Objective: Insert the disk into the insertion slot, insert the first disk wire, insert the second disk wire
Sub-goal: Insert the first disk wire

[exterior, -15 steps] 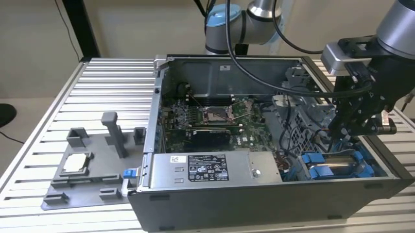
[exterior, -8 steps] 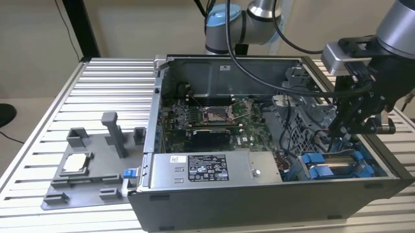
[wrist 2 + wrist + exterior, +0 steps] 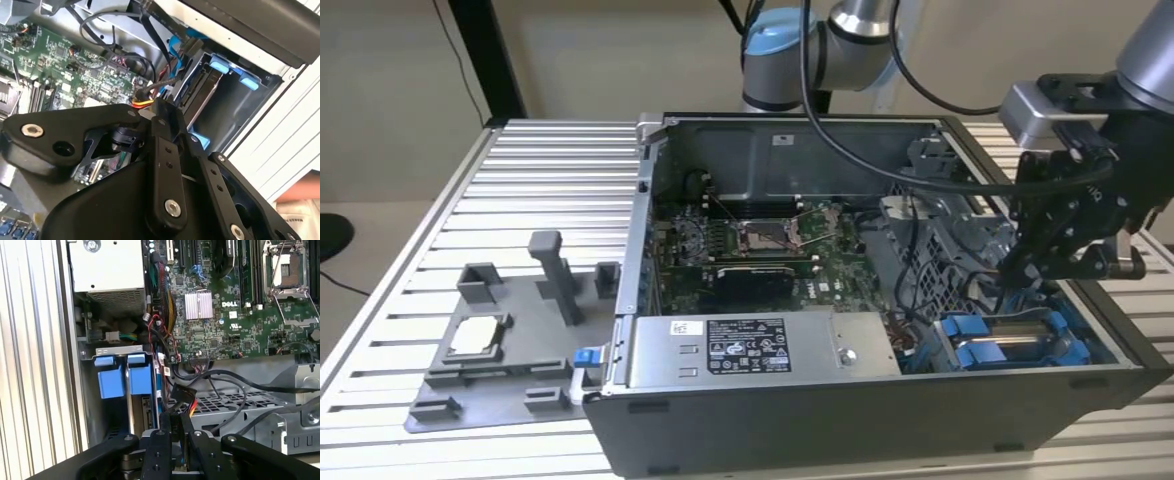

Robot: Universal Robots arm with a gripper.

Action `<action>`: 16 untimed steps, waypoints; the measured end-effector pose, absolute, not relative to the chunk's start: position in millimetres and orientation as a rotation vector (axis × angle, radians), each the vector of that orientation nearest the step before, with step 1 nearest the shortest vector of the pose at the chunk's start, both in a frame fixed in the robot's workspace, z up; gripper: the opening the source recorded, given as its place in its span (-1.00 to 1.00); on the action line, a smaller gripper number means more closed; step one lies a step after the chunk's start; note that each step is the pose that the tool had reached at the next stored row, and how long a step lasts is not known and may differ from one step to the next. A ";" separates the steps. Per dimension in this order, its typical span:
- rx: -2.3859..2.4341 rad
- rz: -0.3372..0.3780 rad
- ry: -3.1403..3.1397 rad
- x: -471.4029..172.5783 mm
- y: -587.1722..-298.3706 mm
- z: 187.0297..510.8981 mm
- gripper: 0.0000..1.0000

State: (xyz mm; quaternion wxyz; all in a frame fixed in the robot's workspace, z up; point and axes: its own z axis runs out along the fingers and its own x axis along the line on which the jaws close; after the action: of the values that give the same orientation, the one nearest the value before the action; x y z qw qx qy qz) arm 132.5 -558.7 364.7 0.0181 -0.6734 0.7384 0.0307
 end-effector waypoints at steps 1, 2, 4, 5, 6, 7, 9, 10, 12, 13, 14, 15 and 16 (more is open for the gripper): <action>-2.093 0.093 2.295 133.8 -559.0 364.0 -1.00; -2.094 0.090 2.296 135.0 -559.4 363.1 -1.00; -2.096 0.085 2.298 136.4 -560.0 360.8 -1.00; -2.096 0.084 2.299 137.1 -560.4 359.1 -1.00; -2.096 0.084 2.299 137.8 -561.1 357.2 -1.00; -2.096 0.085 2.299 138.6 -561.7 355.4 -1.00; -2.097 0.084 2.299 141.0 -562.9 352.0 -1.00; -2.097 0.084 2.299 142.4 -563.6 351.0 -1.00; -2.097 0.083 2.299 146.0 -564.4 349.3 -1.00; -2.097 0.083 2.299 147.7 -564.9 348.9 -1.00; -2.097 0.082 2.300 149.0 -565.4 348.7 -1.00; -2.098 0.080 2.301 150.0 -565.7 348.5 -1.00; -2.100 0.076 2.303 151.0 -566.0 348.3 -1.00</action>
State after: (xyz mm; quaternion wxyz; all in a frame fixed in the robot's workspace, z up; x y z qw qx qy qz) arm 151.0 -566.0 348.3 0.0121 -0.6736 0.7386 0.0245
